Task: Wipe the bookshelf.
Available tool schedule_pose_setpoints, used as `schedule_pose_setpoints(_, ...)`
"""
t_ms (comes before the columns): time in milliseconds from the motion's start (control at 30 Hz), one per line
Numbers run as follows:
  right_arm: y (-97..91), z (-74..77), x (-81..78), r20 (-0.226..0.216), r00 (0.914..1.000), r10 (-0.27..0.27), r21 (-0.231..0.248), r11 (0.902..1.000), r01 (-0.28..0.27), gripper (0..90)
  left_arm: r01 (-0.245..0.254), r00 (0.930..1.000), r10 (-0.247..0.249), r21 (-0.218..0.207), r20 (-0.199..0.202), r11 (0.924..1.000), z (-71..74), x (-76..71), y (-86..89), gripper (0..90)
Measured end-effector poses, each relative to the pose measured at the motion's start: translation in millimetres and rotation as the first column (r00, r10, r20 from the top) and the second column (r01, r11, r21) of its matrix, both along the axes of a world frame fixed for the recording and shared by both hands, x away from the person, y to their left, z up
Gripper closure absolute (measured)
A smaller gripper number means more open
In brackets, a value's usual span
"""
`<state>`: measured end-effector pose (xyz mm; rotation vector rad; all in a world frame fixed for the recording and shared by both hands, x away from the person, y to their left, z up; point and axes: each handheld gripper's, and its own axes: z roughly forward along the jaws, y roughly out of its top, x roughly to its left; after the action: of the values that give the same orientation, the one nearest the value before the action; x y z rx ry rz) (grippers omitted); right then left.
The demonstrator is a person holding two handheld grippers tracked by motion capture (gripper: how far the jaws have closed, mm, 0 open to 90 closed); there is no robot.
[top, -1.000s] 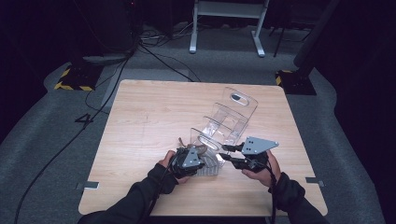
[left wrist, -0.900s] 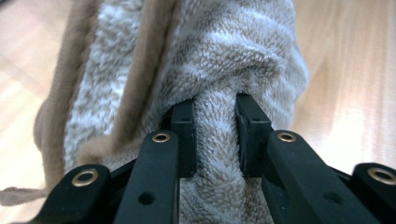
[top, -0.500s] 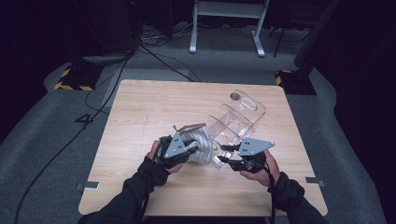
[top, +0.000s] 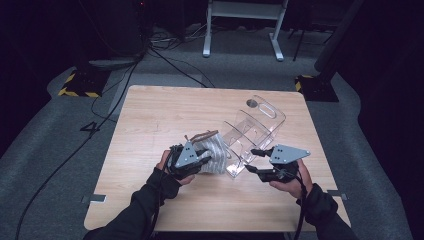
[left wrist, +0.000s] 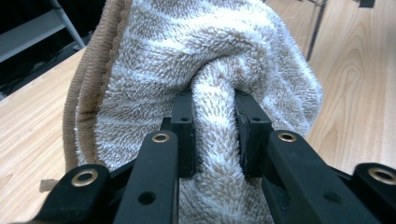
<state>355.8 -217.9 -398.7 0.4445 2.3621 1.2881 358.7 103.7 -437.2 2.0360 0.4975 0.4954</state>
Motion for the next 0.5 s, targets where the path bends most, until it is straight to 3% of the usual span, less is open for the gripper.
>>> schedule_pose_setpoints(67, -5.3, 1.2, 4.4, -0.015, 0.9996, -0.022, 0.047, 0.9986, 0.023, 46.6, 0.008, 0.9999, -0.008, 0.008, -0.007, 0.9999, -2.0, -0.4, -1.6, 73.3)
schedule_pose_setpoints(200, -11.1, 2.8, 7.7, 0.014, 0.9980, -0.062, 0.037, 0.9974, 0.061, 46.9, 0.023, 0.9994, -0.023, 0.012, -0.025, 0.9997, -6.7, -0.1, -4.0, 73.3)
schedule_pose_setpoints(267, -18.4, 0.8, 13.3, -0.007, 0.9973, -0.073, 0.057, 0.9957, 0.074, 45.3, 0.031, 0.9988, -0.030, 0.016, -0.038, 0.9994, -11.3, 1.2, -6.1, 73.4)
schedule_pose_setpoints(367, -20.7, -3.2, 19.5, -0.017, 0.9975, -0.068, 0.047, 0.9965, 0.069, 41.5, 0.046, 0.9940, -0.042, 0.042, -0.101, 0.9980, -27.6, 6.7, -11.1, 73.3)
schedule_pose_setpoints(433, -19.5, -4.0, 22.8, 0.001, 0.9983, -0.059, 0.042, 0.9974, 0.059, 41.0, 0.047, 0.9871, -0.041, 0.040, -0.155, 0.9981, -37.0, 10.1, -12.3, 73.3)
schedule_pose_setpoints(467, -17.7, -4.6, 24.9, 0.002, 0.9980, -0.064, 0.035, 0.9974, 0.064, 39.8, 0.047, 0.9871, -0.041, 0.040, -0.155, 0.9981, -37.0, 10.1, -12.3, 73.3)
schedule_pose_setpoints(500, -16.6, -4.9, 27.0, 0.000, 0.9984, -0.057, 0.031, 0.9979, 0.057, 39.2, 0.060, 0.9853, -0.045, 0.084, -0.165, 0.9947, -44.5, 10.0, -16.5, 73.3)
